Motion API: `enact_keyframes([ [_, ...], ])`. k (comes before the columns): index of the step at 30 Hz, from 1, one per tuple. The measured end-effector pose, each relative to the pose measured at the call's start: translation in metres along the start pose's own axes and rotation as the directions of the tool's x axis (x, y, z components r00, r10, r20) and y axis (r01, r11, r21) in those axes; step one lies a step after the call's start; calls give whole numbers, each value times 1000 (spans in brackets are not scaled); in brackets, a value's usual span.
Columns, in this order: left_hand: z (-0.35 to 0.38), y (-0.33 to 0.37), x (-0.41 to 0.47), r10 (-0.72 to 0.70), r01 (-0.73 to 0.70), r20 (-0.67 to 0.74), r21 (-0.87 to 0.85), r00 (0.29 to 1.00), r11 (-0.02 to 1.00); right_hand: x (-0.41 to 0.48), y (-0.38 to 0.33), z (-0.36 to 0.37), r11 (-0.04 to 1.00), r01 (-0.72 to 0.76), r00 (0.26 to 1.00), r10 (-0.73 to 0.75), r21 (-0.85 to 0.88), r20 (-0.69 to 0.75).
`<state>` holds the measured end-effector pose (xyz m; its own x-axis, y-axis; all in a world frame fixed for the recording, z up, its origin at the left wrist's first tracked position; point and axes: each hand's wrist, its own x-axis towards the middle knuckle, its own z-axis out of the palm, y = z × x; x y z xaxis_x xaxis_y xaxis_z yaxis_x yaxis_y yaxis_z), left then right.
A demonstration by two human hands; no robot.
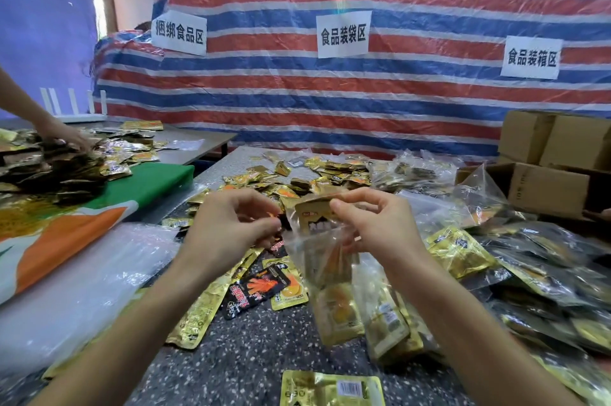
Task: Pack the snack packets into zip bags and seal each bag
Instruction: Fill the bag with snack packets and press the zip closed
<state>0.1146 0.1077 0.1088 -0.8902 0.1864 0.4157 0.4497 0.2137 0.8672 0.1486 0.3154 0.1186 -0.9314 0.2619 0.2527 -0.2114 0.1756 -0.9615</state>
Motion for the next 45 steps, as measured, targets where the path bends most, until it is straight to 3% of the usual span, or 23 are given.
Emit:
enact_keyframes([
  [3, -9, 8, 8, 48, -47, -22, 73, 999, 996, 2, 2, -6, 998, 5, 999, -7, -68, -35],
  [7, 11, 7, -4, -188, 117, 246, 279, 951, 953, 1, 0, -5, 999, -2, 999, 3, 37, -45],
  [10, 21, 2, -5, -150, 113, 202, 182, 968, 977, -1, -3, -3, 998, -5, 1000, 5, 65, -8],
  [14, 12, 10, 8, 3, -5, 39, 64, 999, 998, -5, -8, -10, 997, 31, 999, -30, -68, 17],
  [20, 7, 25, 32, 90, -94, -35, -128, 995, 987, -6, -16, -22, 980, 155, 985, -143, -128, 95],
  [24, 9, 17, 34, 65, -59, 15, -253, 998, 966, -1, -10, -25, 916, 244, 970, -235, -317, 68],
  [26, 10, 8, 32, 34, -20, 41, -319, 999, 948, 0, -5, -24, 899, 221, 975, -215, -379, 59],
  [29, 11, -4, 30, -35, 59, 67, -398, 997, 915, 0, 3, -22, 961, 109, 988, -76, -253, 137],
  [33, 9, -17, 27, -64, 107, 116, -410, 991, 906, 0, 10, -27, 990, 79, 987, -62, -118, 146],
  [40, -9, -33, 25, -40, 54, 67, -229, 997, 972, 5, 18, -38, 994, 61, 985, -45, -89, 168],
  [45, -17, -38, 22, -19, 19, 1, -238, 1000, 971, 6, 17, -40, 995, 56, 983, -40, -84, 181],
])
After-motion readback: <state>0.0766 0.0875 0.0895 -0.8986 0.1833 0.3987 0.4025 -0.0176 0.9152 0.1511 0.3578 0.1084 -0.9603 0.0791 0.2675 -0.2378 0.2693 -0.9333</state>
